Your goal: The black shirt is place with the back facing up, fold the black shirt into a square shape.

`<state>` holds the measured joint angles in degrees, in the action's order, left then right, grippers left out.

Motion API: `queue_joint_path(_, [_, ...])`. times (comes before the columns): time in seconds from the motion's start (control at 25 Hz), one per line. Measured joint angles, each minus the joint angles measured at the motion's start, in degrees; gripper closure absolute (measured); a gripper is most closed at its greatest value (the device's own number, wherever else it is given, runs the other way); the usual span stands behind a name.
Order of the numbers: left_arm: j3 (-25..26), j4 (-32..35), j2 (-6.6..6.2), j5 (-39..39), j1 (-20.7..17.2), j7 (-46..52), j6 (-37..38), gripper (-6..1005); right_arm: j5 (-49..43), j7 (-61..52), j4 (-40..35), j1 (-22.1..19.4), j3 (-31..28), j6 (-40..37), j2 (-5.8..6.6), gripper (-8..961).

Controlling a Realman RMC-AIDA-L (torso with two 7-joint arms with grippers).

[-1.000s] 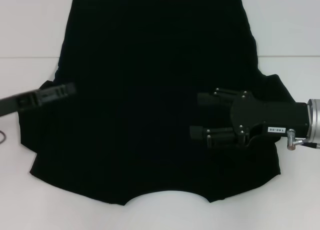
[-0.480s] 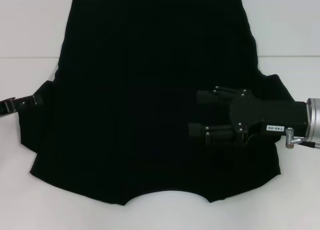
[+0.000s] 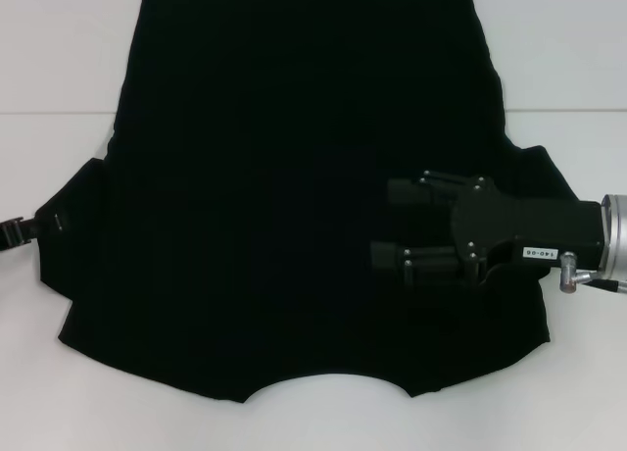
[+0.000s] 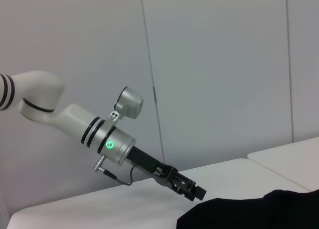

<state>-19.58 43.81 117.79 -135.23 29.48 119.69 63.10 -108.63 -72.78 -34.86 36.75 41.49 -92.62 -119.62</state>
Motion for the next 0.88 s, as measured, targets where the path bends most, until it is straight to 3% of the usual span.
queue_joint_path(0.6, [-0.41, -1.93, 0.73, -1.36, 0.13, -0.57, -2.69, 179, 0.02, -0.08, 0.24, -0.08, 0.00, -0.02, 0.00, 28])
queue_joint_path(0.88, [-4.06, -2.10, 0.86, -1.35, 0.36, -0.40, -2.51, 187, 0.07, -0.08, 0.23, -0.23, 0.00, -0.02, 0.00, 28])
